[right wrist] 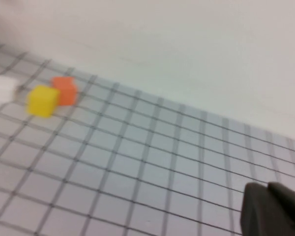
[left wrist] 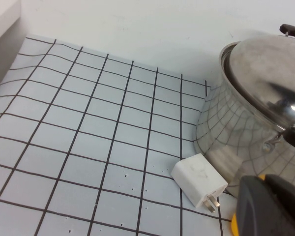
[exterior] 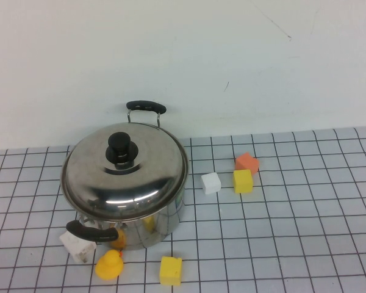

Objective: Cover the pot

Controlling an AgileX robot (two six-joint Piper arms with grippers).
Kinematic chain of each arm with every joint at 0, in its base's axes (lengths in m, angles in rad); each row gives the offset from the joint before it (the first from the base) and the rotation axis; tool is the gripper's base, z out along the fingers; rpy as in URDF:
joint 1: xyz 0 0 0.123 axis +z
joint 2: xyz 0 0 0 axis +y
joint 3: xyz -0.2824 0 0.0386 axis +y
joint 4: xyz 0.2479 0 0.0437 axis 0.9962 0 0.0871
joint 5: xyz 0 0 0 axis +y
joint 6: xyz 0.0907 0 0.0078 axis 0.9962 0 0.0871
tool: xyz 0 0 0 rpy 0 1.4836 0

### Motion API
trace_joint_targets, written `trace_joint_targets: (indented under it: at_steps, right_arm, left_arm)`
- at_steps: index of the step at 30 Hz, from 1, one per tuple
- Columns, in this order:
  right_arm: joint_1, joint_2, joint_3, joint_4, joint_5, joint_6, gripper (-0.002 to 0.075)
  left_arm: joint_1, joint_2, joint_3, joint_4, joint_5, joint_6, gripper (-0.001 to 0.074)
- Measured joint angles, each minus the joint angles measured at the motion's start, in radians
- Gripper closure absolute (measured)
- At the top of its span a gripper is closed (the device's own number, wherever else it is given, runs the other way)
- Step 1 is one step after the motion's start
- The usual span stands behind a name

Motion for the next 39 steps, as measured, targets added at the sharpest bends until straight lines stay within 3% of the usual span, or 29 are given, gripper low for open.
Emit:
trace_joint_targets:
  at_steps: [4, 8, 18, 39]
  right_arm:
    - [-0.104, -0.067, 0.079, 0.009, -0.039, 0.039, 0.0728]
    - [-0.117, -0.088, 0.130, -0.013, -0.044, 0.148, 0.0728]
    - [0.030, -0.088, 0.126, -0.093, 0.002, 0.364, 0.0728]
    - [0.041, -0.088, 0.124, -0.099, 0.012, 0.371, 0.0728]
  left_arm:
    - [0.000, 0.000, 0.000, 0.000, 0.000, 0.000, 0.0738]
    - [0.000, 0.000, 0.000, 0.000, 0.000, 0.000, 0.0738]
    - [0.000, 0.000, 0.000, 0.000, 0.000, 0.000, 0.0738]
    - [0.000, 0.000, 0.000, 0.000, 0.000, 0.000, 0.0738]
